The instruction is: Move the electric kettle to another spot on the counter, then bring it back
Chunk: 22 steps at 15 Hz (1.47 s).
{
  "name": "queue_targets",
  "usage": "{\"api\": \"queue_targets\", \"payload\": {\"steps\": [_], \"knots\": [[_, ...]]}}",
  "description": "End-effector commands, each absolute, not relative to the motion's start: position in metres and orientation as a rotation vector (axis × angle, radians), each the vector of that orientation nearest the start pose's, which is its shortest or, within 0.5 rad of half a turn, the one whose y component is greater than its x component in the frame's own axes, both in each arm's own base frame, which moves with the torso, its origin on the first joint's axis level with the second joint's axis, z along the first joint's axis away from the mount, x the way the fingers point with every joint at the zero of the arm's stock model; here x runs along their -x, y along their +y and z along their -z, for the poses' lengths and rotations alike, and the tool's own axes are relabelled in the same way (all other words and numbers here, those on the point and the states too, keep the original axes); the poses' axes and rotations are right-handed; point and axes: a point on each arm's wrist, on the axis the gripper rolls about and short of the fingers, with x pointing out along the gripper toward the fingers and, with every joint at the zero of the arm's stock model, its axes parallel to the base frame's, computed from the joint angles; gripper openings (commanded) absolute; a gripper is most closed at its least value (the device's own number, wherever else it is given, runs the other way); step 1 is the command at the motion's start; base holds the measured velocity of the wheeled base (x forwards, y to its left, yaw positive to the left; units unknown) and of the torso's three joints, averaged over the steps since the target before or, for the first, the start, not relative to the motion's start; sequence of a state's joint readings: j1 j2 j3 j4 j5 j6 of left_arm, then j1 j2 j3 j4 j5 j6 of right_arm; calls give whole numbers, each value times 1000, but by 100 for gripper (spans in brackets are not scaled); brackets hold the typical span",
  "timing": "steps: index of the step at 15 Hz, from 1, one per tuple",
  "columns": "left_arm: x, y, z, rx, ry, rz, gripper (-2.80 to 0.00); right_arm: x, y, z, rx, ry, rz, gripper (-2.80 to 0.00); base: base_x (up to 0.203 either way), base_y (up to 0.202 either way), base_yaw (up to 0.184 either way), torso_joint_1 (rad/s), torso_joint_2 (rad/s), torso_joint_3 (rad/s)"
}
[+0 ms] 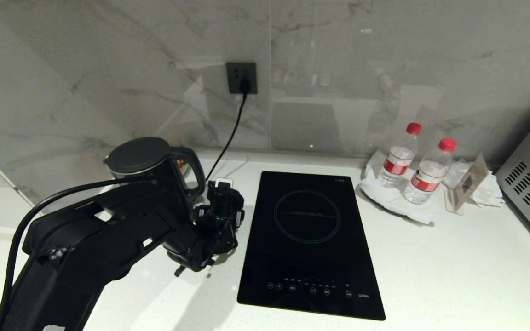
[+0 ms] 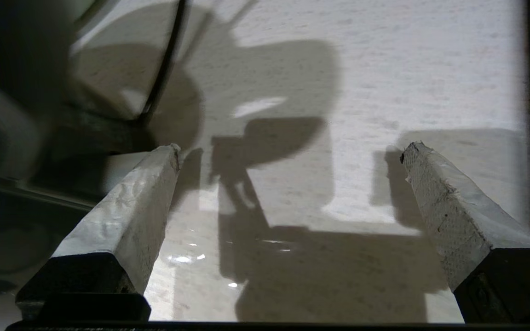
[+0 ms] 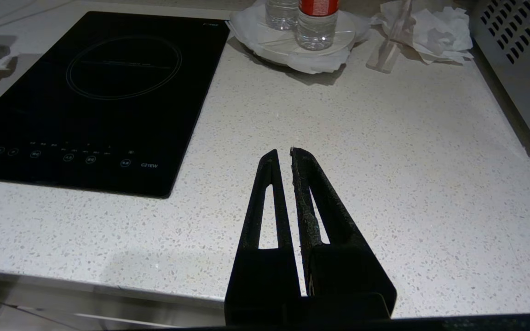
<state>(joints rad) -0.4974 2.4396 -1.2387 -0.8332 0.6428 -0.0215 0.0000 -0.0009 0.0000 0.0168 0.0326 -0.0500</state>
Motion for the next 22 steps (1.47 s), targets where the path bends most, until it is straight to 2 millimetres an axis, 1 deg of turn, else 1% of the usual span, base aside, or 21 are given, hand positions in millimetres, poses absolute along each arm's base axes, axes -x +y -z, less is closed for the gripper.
{"api": "queue_targets", "payload": {"steps": [1, 5, 10, 13, 15, 17, 20, 22], "knots": [[-409, -197, -19, -176, 312, -171, 0, 23, 1, -74, 50, 16, -33, -280, 0, 0, 0, 0, 0, 0], [-404, -188, -21, -169, 305, -184, 0, 23, 1, -74, 50, 16, -34, -280, 0, 0, 0, 0, 0, 0], [-402, -190, -21, -167, 294, -200, 0, 23, 1, -74, 50, 16, -33, -280, 0, 0, 0, 0, 0, 0], [-399, -192, -17, -174, 305, -191, 0, 23, 1, -74, 50, 16, -33, -280, 0, 0, 0, 0, 0, 0], [-389, -197, -12, -188, 325, -170, 0, 23, 1, -74, 50, 16, -34, -280, 0, 0, 0, 0, 0, 0], [-385, -199, -9, -176, 305, -164, 0, 23, 1, -74, 50, 16, -34, -280, 0, 0, 0, 0, 0, 0], [-384, -197, -5, -170, 296, -177, 0, 23, 1, -74, 50, 16, -34, -280, 0, 0, 0, 0, 0, 0], [-380, -192, -6, -144, 252, -208, 0, 23, 1, -74, 50, 16, -34, -280, 0, 0, 0, 0, 0, 0]]}}
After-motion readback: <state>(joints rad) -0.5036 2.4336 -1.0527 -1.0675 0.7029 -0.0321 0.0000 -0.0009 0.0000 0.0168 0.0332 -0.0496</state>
